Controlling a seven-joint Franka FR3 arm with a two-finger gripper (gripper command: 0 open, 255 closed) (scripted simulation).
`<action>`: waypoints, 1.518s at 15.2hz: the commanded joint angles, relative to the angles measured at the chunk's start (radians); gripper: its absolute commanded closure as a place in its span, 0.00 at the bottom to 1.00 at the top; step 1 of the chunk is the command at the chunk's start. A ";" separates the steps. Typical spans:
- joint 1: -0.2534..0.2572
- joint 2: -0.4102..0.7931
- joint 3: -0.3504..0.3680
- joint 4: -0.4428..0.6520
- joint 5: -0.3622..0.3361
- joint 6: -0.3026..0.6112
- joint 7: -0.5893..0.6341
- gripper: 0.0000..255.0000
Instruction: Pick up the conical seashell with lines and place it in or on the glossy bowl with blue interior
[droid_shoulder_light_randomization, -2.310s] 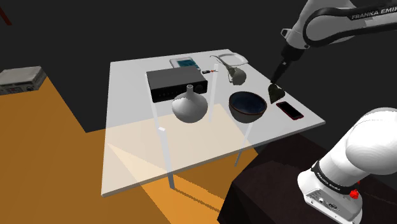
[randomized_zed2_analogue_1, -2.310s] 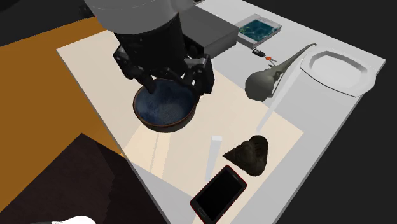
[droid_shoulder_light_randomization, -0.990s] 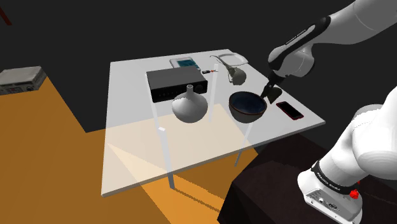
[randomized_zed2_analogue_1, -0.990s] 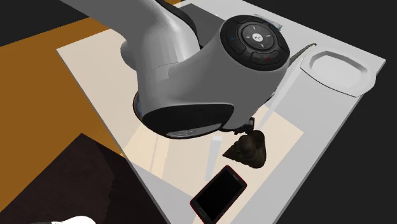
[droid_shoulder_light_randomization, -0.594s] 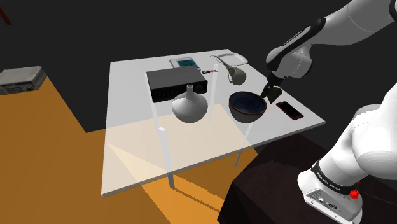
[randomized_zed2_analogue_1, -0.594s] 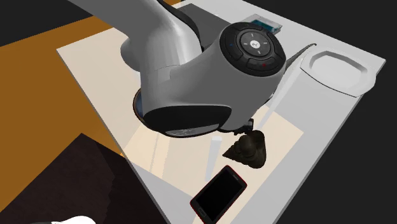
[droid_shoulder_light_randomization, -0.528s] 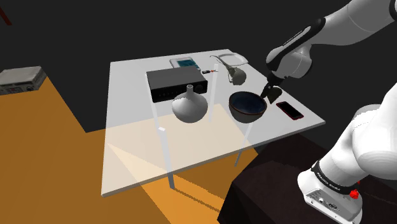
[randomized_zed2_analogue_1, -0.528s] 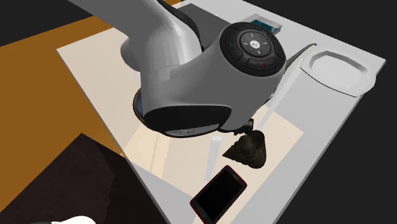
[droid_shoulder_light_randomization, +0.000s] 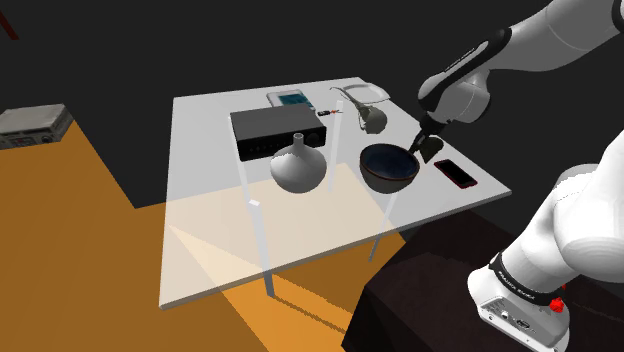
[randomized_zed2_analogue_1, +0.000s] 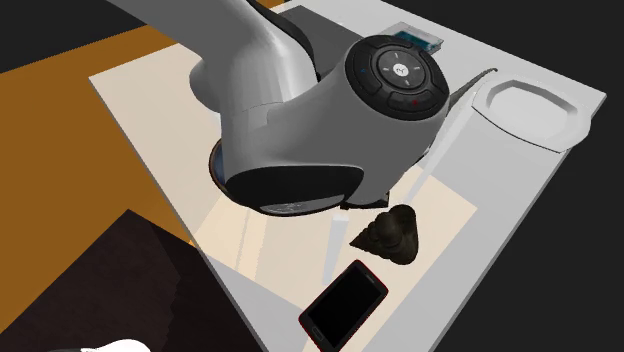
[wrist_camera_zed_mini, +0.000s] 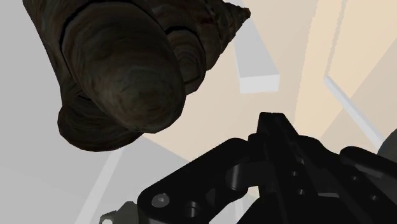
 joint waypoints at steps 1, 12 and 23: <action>0.000 0.000 0.000 0.000 0.000 0.000 0.000 1.00; -0.050 0.235 -0.063 0.407 -0.260 -0.381 0.127 0.00; -0.089 0.315 -0.018 0.386 -0.178 -0.302 0.072 0.00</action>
